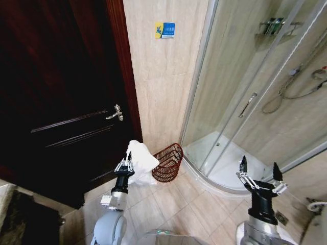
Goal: Discard the used towel into the hamper.
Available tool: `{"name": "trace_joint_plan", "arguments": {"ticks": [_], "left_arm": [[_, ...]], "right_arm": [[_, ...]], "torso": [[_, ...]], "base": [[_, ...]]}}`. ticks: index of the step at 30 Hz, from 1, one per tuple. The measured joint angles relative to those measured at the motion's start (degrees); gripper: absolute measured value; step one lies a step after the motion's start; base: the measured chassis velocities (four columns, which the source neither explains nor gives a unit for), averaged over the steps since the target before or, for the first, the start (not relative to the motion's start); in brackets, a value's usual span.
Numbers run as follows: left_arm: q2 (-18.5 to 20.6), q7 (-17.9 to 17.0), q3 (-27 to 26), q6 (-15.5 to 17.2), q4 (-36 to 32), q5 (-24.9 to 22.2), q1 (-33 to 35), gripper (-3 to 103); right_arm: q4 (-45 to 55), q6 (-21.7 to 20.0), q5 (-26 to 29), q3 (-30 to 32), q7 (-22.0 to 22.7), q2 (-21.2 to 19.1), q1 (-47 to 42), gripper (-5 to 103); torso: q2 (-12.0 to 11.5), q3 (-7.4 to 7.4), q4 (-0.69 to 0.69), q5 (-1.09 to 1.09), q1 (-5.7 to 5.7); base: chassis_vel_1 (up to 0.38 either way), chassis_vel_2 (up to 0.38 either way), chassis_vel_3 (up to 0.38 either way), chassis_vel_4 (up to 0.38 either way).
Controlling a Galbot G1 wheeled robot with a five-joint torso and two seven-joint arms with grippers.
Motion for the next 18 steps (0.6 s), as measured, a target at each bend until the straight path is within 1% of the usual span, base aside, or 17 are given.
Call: {"name": "trace_joint_plan", "arguments": {"ticks": [3, 6, 13, 18], "left_arm": [[-0.17, 0.32, -0.13, -0.48, 0.16, -0.27, -0.30, 7], [-0.12, 0.33, -0.58, -0.50, 0.59, 0.58, -0.36, 7], [-0.19, 1.41, -0.52, -1.37, 0.91, 1.20, -0.28, 7], [-0.33, 1.47, -0.30, -1.47, 1.17, 1.58, -0.34, 7]], "right_arm": [[-0.13, 0.15, 0.00, 0.02, 0.06, 0.03, -0.02, 100], [-0.25, 0.28, -0.02, -0.02, 0.05, 0.08, -0.02, 100], [-0.56, 0.42, 0.11, -0.28, -0.31, 0.16, -0.09, 100], [-0.55, 0.45, 0.14, -0.26, -0.36, 0.14, -0.15, 100]], "torso": [[0.00, 0.00, 0.00, 0.00, 0.00], [0.00, 0.00, 0.00, 0.00, 0.00], [0.00, 0.00, 0.00, 0.00, 0.00], [0.00, 0.00, 0.00, 0.00, 0.00]], "base": [[0.000, 0.000, 0.000, 0.000], [0.000, 0.000, 0.000, 0.000], [0.000, 0.000, 0.000, 0.000], [0.000, 0.000, 0.000, 0.000]]}}
